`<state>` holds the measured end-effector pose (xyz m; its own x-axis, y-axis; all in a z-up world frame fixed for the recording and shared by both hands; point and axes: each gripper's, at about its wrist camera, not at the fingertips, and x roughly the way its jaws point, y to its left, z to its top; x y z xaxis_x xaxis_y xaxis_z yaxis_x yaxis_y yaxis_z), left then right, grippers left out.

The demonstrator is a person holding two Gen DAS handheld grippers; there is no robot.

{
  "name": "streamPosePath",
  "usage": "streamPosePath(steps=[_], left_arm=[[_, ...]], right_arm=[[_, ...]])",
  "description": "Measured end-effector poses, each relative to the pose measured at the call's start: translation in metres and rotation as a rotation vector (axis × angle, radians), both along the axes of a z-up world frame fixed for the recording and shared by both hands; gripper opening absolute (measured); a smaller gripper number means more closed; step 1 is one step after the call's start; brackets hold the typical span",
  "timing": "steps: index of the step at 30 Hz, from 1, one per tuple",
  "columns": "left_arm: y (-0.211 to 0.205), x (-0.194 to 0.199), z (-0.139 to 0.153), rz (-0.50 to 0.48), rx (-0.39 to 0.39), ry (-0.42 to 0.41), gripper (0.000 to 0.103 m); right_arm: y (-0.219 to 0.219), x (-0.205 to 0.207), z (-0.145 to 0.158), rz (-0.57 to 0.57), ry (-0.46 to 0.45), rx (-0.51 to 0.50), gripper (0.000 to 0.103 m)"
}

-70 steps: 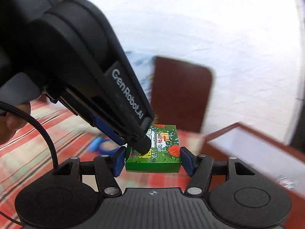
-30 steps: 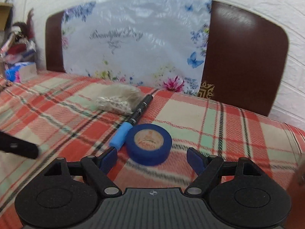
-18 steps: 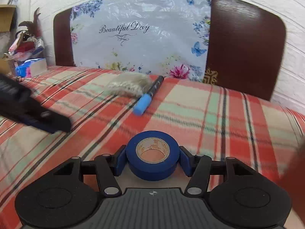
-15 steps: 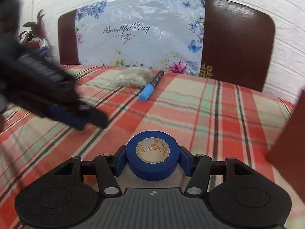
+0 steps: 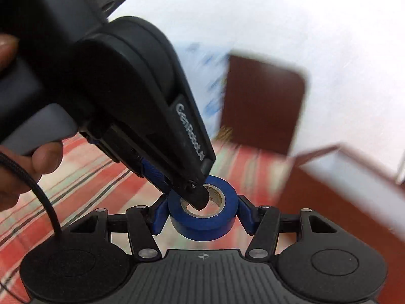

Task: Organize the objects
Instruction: 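Carry the blue tape roll into the brown box and release it, then grasp the black marker with the blue cap with the left tool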

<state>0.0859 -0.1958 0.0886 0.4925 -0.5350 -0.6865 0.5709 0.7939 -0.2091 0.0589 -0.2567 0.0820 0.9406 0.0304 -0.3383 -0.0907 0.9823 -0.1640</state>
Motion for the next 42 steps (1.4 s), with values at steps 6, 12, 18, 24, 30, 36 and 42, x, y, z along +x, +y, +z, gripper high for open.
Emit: streamPosePath(steps=[6,12,18,24,30,36,42], left_arm=[[-0.102,-0.01,0.015,-0.196,0.021,-0.077,0.025],[-0.169,-0.009,-0.01,-0.251,-0.009,-0.051,0.036],[-0.158,-0.011,-0.016,-0.2,-0.032,-0.024,0.042],[-0.092,-0.019,0.015,-0.151,-0.107,-0.116,0.05],[0.016,-0.014,0.001,0.024,-0.146,-0.119,0.05],[0.151,0.021,-0.047,0.42,-0.039,-0.057,0.05],[0.249,0.052,-0.09,0.663,-0.055,0.008,0.05]], right_arm=[[-0.076,-0.019,0.028,-0.193,-0.105,-0.024,0.055],[-0.154,-0.026,0.022,-0.381,-0.047,-0.006,0.055],[-0.185,-0.023,0.012,-0.464,-0.054,0.038,0.078],[-0.155,-0.022,0.024,-0.401,-0.161,0.028,0.073],[-0.099,-0.015,0.03,-0.197,-0.174,0.063,0.073],[-0.017,0.054,0.002,0.036,0.014,0.027,0.071],[0.047,0.109,-0.021,0.112,0.146,0.112,0.072]])
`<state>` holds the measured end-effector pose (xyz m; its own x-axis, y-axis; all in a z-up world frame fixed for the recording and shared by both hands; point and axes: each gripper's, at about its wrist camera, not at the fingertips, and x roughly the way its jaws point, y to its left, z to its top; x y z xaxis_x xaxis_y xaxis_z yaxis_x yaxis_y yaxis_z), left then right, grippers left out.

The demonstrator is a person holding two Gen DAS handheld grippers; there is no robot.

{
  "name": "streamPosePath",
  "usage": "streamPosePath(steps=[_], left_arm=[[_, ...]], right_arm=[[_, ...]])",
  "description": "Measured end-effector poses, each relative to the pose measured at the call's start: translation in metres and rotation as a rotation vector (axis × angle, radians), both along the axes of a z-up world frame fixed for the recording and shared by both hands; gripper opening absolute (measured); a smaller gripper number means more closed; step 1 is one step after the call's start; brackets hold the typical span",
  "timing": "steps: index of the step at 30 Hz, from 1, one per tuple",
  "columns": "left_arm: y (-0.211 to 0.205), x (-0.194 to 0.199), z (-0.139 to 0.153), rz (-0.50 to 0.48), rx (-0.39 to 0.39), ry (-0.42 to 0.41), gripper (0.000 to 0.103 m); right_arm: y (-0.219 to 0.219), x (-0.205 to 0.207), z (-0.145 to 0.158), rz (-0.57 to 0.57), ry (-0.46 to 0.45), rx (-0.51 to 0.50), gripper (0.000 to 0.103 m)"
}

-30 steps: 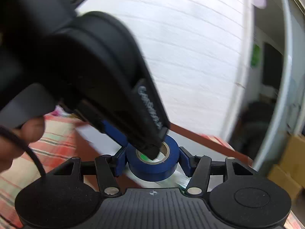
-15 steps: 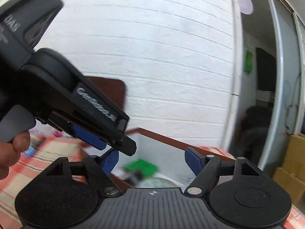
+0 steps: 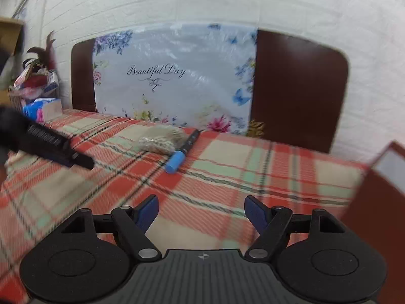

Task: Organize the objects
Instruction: 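Grasp the black marker with the blue cap with the left tool, then carry the marker into the brown box and release it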

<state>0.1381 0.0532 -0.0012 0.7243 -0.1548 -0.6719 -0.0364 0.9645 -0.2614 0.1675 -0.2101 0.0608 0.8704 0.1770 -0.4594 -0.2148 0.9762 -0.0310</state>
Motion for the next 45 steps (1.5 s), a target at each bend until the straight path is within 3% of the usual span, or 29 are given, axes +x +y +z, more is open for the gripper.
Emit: streamPosePath(steps=[3,9,11,16,18,21,23,24,25,31,37,41,45], left_arm=[[0.02,0.003,-0.009,0.007,-0.064,-0.034,0.05],[0.014,0.016,-0.011,-0.028,-0.083,-0.055,0.05],[0.013,0.022,-0.011,-0.053,-0.12,-0.037,0.05],[-0.017,0.029,-0.002,-0.175,-0.205,0.032,0.05],[-0.037,0.028,-0.002,-0.235,-0.228,0.074,0.052],[-0.068,0.021,-0.005,-0.302,-0.248,0.116,0.052],[-0.087,0.014,-0.007,-0.33,-0.244,0.138,0.05],[-0.096,0.011,-0.007,-0.345,-0.245,0.148,0.043],[-0.105,0.007,-0.005,-0.363,-0.236,0.151,0.031],[-0.168,-0.015,0.046,-0.5,-0.161,0.052,0.03],[-0.259,-0.03,0.1,-0.681,-0.065,-0.064,0.03],[-0.32,-0.034,0.105,-0.787,-0.008,-0.096,0.03],[-0.363,-0.025,0.09,-0.833,0.008,-0.073,0.032]], right_arm=[[0.018,0.029,-0.007,-0.01,0.036,0.033,0.07],[0.041,0.087,-0.024,-0.021,0.094,-0.01,0.051],[0.041,0.092,-0.021,-0.017,0.094,-0.004,0.018],[0.035,0.072,-0.023,-0.037,0.12,0.013,0.016],[0.027,0.053,-0.023,-0.045,0.169,0.116,0.016],[0.005,0.015,-0.023,-0.015,0.266,0.366,0.016],[-0.007,-0.012,-0.027,0.007,0.31,0.492,0.016],[-0.012,-0.026,-0.028,0.014,0.316,0.519,0.016],[-0.015,-0.039,-0.027,0.02,0.31,0.532,0.016],[-0.044,-0.093,0.0,-0.037,0.147,0.477,0.017],[-0.083,-0.131,0.029,-0.185,-0.095,0.386,0.017],[-0.118,-0.141,0.031,-0.324,-0.199,0.369,0.017],[-0.16,-0.132,0.021,-0.43,-0.2,0.392,0.017]])
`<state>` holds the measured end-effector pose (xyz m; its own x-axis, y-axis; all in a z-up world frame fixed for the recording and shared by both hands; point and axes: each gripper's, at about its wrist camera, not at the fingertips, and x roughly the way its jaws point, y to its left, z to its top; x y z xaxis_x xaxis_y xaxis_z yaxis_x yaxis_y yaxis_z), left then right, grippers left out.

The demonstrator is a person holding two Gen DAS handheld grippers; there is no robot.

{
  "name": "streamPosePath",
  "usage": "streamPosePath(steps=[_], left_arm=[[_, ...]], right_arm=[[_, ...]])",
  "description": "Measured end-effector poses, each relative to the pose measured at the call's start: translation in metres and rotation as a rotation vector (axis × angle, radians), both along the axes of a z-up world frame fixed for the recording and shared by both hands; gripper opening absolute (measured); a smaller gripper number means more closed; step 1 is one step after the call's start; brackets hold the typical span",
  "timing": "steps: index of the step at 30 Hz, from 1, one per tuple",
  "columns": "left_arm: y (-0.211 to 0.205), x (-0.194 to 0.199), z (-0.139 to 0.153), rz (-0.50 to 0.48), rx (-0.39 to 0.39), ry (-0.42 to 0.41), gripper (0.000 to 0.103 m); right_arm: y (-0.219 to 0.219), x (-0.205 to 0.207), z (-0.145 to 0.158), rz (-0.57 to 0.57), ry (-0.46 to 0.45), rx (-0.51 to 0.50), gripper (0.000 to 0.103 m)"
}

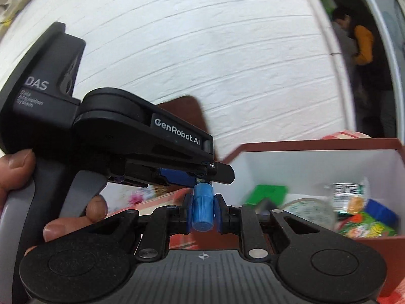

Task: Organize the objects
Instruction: 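Carry the marker into the brown box and release it, then grasp the clear bag of cotton swabs with the right tool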

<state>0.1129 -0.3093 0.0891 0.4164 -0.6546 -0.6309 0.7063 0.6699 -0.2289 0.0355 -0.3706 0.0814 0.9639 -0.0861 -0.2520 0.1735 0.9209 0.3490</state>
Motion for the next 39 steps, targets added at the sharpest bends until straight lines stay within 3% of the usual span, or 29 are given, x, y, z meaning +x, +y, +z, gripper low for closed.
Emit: streamPosePath(steps=[3,5,7,13,21,25,28,34,39], left_arm=[[-0.018,0.006,-0.011,0.023,0.036,-0.02,0.036],[-0.018,0.006,-0.017,0.035,0.051,-0.023,0.04],[-0.011,0.004,-0.019,0.029,0.046,-0.02,0.04],[0.017,-0.013,-0.005,0.042,0.017,-0.071,0.04],[0.094,-0.032,0.004,0.131,-0.061,-0.094,0.042],[0.153,-0.027,-0.013,0.257,-0.036,-0.076,0.043],[0.206,-0.013,-0.034,0.409,-0.002,-0.024,0.043],[0.31,0.007,-0.07,0.718,0.065,-0.011,0.043],[0.375,0.02,-0.1,0.891,0.035,0.013,0.043]], right_arm=[[-0.024,0.014,-0.011,-0.054,0.021,0.004,0.018],[-0.031,0.024,-0.02,-0.115,0.044,-0.022,0.033],[-0.036,0.029,-0.029,-0.134,0.065,-0.032,0.038],[-0.004,0.025,-0.038,-0.135,0.023,-0.121,0.043],[0.024,-0.002,-0.026,-0.086,-0.01,-0.192,0.043],[0.05,-0.008,-0.022,-0.003,-0.027,-0.23,0.044],[0.077,0.005,-0.025,0.093,-0.014,-0.256,0.046],[0.139,0.052,-0.046,0.345,0.087,-0.282,0.047],[0.185,0.096,-0.054,0.474,0.168,-0.243,0.053]])
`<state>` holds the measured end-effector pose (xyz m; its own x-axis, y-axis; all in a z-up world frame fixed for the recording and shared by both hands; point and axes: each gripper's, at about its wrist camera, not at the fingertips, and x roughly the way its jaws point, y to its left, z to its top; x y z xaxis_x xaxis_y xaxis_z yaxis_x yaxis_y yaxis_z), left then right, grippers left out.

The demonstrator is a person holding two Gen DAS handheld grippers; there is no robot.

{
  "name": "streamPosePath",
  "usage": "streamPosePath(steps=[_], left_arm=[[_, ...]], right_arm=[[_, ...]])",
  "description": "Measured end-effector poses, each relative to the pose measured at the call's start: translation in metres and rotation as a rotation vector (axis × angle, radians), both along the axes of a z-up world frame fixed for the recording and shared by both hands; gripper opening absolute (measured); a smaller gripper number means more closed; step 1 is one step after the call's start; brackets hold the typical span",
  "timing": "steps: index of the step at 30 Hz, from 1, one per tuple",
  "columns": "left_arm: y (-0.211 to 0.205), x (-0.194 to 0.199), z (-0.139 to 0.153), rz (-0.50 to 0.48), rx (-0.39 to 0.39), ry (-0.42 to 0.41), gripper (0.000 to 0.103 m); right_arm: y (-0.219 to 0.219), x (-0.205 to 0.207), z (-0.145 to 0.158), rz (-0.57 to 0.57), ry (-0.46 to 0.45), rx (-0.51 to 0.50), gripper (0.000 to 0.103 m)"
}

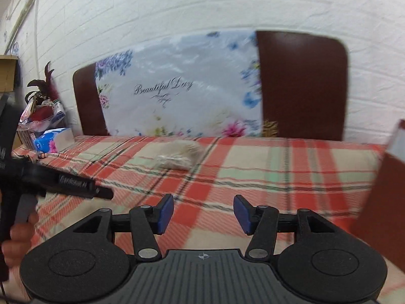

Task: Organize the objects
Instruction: 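Grasp the clear bag of cotton swabs with the right tool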

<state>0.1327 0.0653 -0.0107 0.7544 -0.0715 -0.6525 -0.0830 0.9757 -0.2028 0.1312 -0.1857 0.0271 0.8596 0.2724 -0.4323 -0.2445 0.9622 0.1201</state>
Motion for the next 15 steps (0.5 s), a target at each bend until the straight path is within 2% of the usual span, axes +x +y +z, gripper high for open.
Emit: streamPosePath(steps=[2,4,7,9,10,13,15], left_arm=[[0.009,-0.008,-0.008,-0.004,0.001,-0.083,0.043],[0.004,-0.014,-0.014,-0.004,0.046,-0.138,0.044],[-0.012,-0.013,-0.015,-0.029,0.142,-0.153,0.053],[-0.012,-0.012,-0.016,-0.036,0.157,-0.159,0.055],[-0.009,-0.013,-0.017,-0.035,0.148,-0.161,0.056],[-0.006,-0.012,-0.018,-0.034,0.14,-0.165,0.057],[-0.007,-0.012,-0.018,-0.034,0.147,-0.166,0.057]], right_arm=[[0.016,0.027,0.001,0.01,0.027,0.024,0.054],[0.032,0.062,0.002,0.002,0.038,0.043,0.055],[0.041,0.092,-0.004,-0.001,0.055,0.046,0.06],[0.047,0.111,-0.011,-0.013,0.071,0.037,0.061],[0.05,0.12,-0.015,-0.022,0.08,0.031,0.063],[0.054,0.147,-0.027,-0.035,0.121,0.028,0.085],[0.061,0.158,-0.03,-0.027,0.12,0.017,0.086]])
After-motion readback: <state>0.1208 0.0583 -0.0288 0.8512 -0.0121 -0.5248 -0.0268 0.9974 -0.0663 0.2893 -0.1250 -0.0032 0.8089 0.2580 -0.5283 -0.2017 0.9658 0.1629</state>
